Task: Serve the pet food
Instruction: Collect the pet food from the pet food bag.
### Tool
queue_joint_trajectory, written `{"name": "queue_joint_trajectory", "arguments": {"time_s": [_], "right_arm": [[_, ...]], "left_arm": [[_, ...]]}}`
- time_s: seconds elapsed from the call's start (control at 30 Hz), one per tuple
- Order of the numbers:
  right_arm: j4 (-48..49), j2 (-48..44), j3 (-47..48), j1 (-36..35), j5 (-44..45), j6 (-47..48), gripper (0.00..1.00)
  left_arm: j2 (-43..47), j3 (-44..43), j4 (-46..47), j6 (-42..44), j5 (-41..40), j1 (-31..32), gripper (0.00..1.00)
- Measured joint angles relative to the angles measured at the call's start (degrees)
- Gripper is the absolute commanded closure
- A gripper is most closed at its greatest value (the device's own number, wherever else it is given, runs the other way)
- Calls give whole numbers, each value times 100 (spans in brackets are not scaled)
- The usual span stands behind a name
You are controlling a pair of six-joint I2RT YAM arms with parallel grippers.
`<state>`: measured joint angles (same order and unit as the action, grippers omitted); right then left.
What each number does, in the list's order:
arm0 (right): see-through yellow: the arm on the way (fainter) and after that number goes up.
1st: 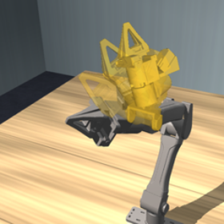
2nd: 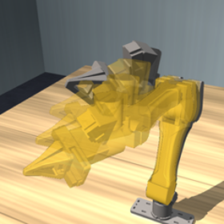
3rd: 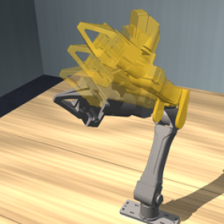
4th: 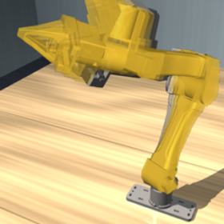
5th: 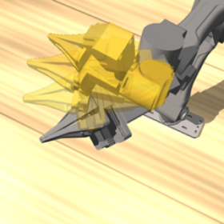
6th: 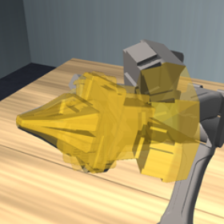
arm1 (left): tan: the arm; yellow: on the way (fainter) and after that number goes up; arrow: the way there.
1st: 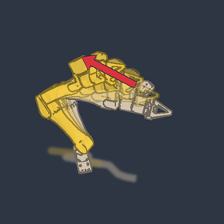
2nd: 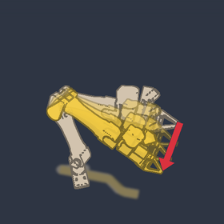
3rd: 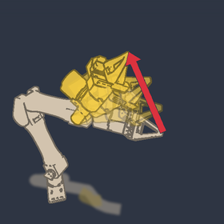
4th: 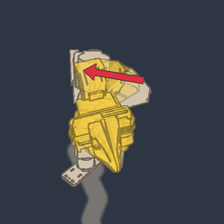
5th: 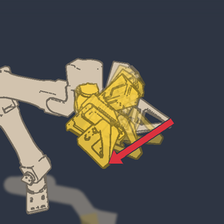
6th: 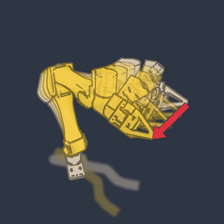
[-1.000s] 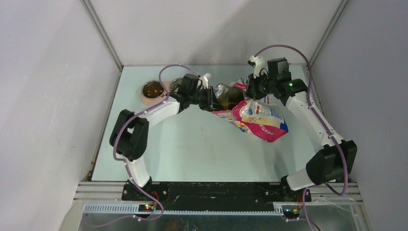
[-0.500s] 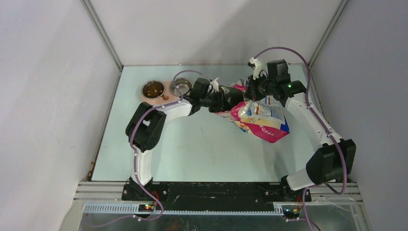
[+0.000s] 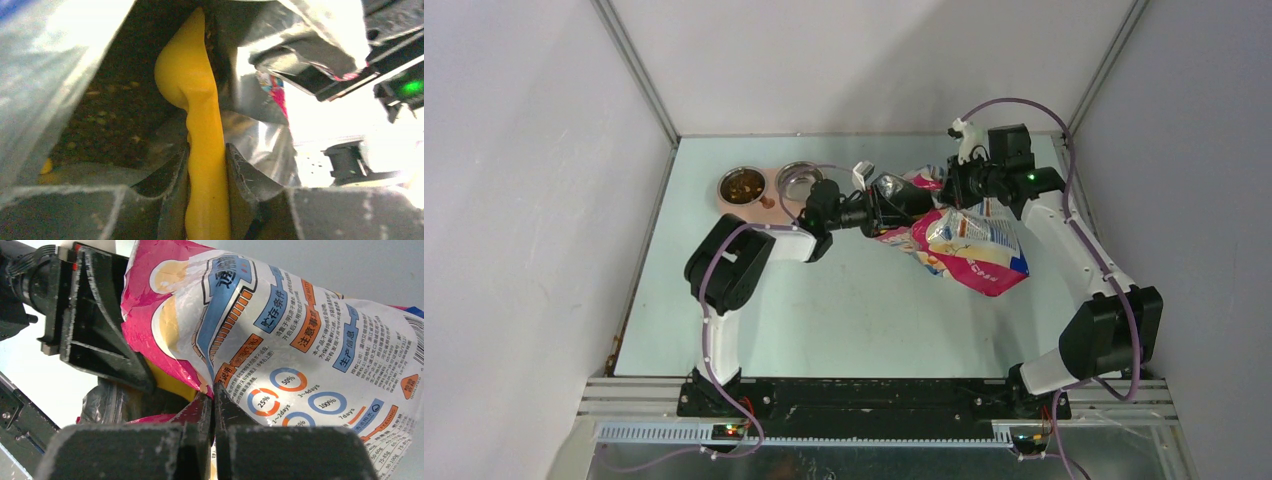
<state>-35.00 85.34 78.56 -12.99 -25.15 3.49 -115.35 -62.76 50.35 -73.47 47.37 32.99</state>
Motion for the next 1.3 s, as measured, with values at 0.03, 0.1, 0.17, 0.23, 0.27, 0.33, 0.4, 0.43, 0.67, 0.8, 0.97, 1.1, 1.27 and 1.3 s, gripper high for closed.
{"name": "queue_joint_trajectory", "arguments": {"time_s": [0.03,0.1,0.17,0.23,0.27,0.33,0.4,0.43,0.67,0.8,0.97,1.1,1.27,1.3], "right_arm": [[4,2,-2,13,0,0,100],[9,2,-2,39,-9,0,100],[9,2,-7,61,-20,-2,100],[11,2,-11,83,-52,-2,100],[15,2,-11,96,-57,-2,100],[22,2,-11,133,-70,-2,100],[22,2,-13,175,-96,-4,100],[24,2,-13,190,-103,-4,100],[107,2,-83,249,-98,-48,100],[149,2,-109,280,-98,-105,100],[214,2,-144,339,-111,-162,100],[223,4,-149,343,-136,-168,100],[240,15,-151,345,-107,-184,100],[249,17,-151,345,-92,-186,100]], "left_arm": [[0,24,160,-136,22,-2,100],[0,114,518,-452,66,-7,100],[0,201,756,-686,76,-13,100],[0,240,866,-828,81,-39,100],[0,245,898,-887,85,-57,100],[0,245,949,-968,111,-105,100],[4,245,968,-1021,153,-168,100],[13,245,973,-1036,181,-197,100],[343,376,820,-981,374,-459,100],[417,466,743,-901,540,-586,100],[417,535,964,-997,739,-726,100],[413,763,1436,-1325,791,-800,100],[413,970,1740,-1412,826,-905,100],[413,1010,1773,-1412,837,-927,100]]}}
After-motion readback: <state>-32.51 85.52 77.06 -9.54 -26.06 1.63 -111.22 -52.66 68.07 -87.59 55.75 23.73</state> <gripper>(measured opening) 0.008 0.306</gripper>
